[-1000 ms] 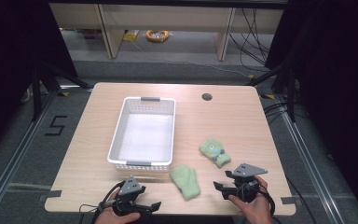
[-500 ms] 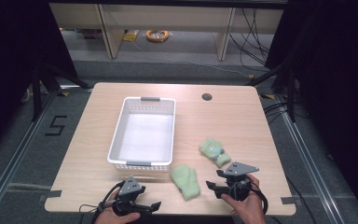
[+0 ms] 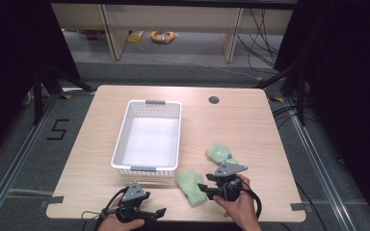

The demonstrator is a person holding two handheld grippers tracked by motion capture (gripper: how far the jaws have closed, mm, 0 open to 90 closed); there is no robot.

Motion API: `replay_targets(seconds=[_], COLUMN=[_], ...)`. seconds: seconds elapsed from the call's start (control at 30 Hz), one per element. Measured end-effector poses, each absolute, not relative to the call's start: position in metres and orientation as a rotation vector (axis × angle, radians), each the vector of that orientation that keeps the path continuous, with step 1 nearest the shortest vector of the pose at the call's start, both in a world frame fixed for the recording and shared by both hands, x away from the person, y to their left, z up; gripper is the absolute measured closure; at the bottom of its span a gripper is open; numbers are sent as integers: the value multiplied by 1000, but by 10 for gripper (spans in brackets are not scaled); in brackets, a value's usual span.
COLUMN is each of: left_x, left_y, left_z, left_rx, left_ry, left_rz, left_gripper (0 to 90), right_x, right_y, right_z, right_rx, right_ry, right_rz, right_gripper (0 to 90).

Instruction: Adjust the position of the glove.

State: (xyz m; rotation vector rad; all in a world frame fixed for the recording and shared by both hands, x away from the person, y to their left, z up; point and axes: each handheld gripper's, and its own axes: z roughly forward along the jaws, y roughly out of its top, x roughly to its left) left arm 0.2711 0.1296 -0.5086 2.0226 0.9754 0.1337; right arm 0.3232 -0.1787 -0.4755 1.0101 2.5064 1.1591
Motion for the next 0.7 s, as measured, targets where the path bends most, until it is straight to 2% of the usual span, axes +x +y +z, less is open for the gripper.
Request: replay_targets(seconds=[0.5, 0.7], left_x=[271, 271], left_y=[128, 129], left_z=[-508, -508], left_rx=[2006, 2008], left_ry=[985, 986], left_rz=[126, 132], left_gripper=[168, 168], right_x=[334, 336], right_y=[-142, -137], right_z=[-492, -502], right_rx=[982, 916], right_ry=[2597, 2608], right_rz=[1056, 1017], right_gripper=[566, 647])
